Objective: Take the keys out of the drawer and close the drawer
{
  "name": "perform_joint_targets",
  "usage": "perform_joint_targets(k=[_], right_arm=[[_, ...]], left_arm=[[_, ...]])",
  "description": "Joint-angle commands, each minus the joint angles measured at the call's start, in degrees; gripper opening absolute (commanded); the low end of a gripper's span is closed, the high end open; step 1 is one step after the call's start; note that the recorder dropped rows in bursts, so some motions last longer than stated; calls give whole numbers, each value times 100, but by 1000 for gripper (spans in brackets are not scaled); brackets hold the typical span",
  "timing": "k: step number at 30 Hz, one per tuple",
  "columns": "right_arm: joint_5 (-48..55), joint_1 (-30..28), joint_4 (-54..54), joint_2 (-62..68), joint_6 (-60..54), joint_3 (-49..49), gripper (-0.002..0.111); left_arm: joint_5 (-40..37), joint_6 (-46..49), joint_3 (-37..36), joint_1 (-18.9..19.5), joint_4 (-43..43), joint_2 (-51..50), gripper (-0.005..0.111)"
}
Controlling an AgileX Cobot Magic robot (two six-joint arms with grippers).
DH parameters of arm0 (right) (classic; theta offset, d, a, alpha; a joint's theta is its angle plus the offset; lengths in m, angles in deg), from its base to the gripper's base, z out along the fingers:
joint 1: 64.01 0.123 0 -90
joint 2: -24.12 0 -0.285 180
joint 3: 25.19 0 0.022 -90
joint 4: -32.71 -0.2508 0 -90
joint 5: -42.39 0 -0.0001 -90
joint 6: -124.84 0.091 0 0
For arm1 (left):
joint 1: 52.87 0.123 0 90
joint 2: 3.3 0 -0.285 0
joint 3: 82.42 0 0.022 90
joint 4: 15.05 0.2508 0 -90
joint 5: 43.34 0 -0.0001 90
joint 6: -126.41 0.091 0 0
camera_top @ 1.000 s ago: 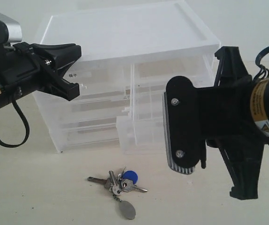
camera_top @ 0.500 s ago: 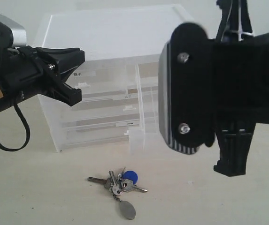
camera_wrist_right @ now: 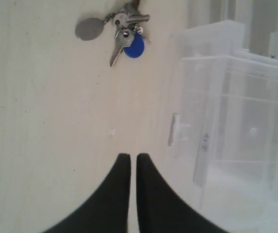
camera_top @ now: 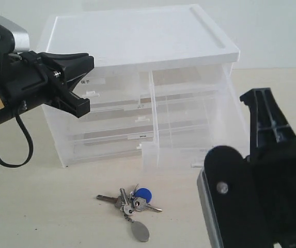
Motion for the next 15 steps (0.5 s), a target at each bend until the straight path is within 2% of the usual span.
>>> perform_joint_targets(k=[1, 7, 15], right_arm=[[-312, -4, 336, 212, 75, -326, 1], [-445, -4, 2149, 890, 1716, -431, 1], [-417, -511, 2920, 1512, 1972, -431, 1]], left_arm=[[-463, -92, -99, -19, 123, -109, 5], [-474, -117, -99, -19, 123, -109, 5], [-474, -166, -99, -19, 123, -109, 5]])
